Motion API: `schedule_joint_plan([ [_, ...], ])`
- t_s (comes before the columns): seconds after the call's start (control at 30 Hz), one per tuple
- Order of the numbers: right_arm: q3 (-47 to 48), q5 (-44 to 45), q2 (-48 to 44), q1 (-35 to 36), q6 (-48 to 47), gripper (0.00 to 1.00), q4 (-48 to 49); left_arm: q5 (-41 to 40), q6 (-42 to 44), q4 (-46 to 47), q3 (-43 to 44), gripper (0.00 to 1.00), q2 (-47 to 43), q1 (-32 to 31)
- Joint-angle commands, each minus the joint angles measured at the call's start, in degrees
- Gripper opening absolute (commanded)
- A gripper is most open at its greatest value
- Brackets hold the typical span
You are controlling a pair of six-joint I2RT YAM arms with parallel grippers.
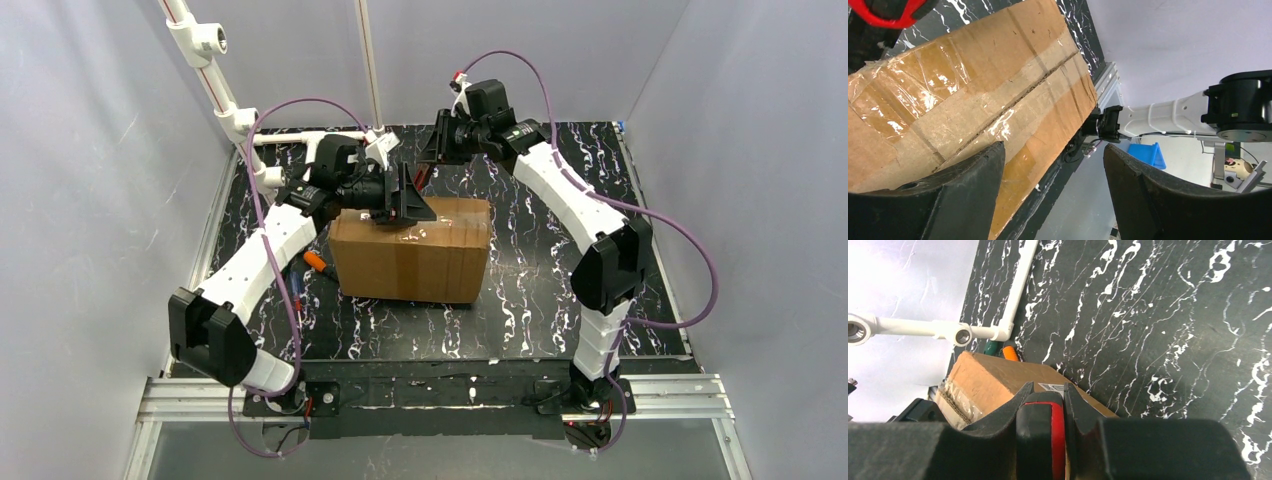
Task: Unpack the express box
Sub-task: Adjust the express box at the center of the board.
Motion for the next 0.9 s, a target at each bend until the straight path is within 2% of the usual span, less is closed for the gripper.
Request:
schedule_joint_plan([
  [0.0,0.67,5.43,-5.66,0.00,-2.41,0.01,-0.12,-2.46,2.26,-1.41,-3.27,0.71,-2.92,-0.16],
  [0.2,2.41,14.12,-8.44,-3.66,-7.36,0.01,-6.81,-1.62,0.95,-0.60,-8.11,0.71,-5.62,-0.10],
  [0.27,3.35,21.17,-9.50,-5.17,-9.62,0.01,-10.27,-1.63,0.68,-0.08,-9.35,0.71,-6.60,-0.10],
  [0.33,2.80,31.98,-11.21,-5.81,-11.43,0.01,-14.30,-1.86,0.90,-0.30,-10.03,0.71,-7.53,-0.11],
  [0.37,1.28,39.99,-12.86,-5.84,-11.72,0.01,-17.78,-1.47,0.75,0.18,-10.93,0.72,-8.09,-0.10],
  [0.4,-3.67,43.50,-15.88,-5.84,-10.85,0.01,-20.55,-0.78,0.32,1.00,-11.60,0.72,-8.35,-0.15],
  [0.43,-11.29,41.94,-19.04,-5.84,-10.04,0.01,-20.82,-0.10,0.07,1.48,-12.03,0.72,-8.36,-0.16],
  [0.47,-24.30,36.65,-25.86,-5.68,-8.54,0.01,-20.61,0.28,0.55,1.59,-12.60,0.72,-8.78,-0.19],
  [0.57,-36.96,23.56,-31.25,-3.58,-6.92,0.01,-19.83,0.88,0.84,1.24,-13.21,0.73,-9.04,-0.10],
  [0.63,-44.54,16.54,-33.14,-1.60,-4.03,0.01,-15.35,0.24,1.00,0.73,-13.13,0.73,-9.25,-0.11],
  [0.73,-54.24,6.12,-35.88,0.14,3.20,0.01,-1.98,-0.42,0.64,-0.11,-13.30,0.74,-9.55,-0.15],
  [0.87,-58.89,2.25,-35.43,0.57,7.48,0.01,4.59,-1.32,0.81,-1.59,-12.94,0.74,-9.90,-0.15],
])
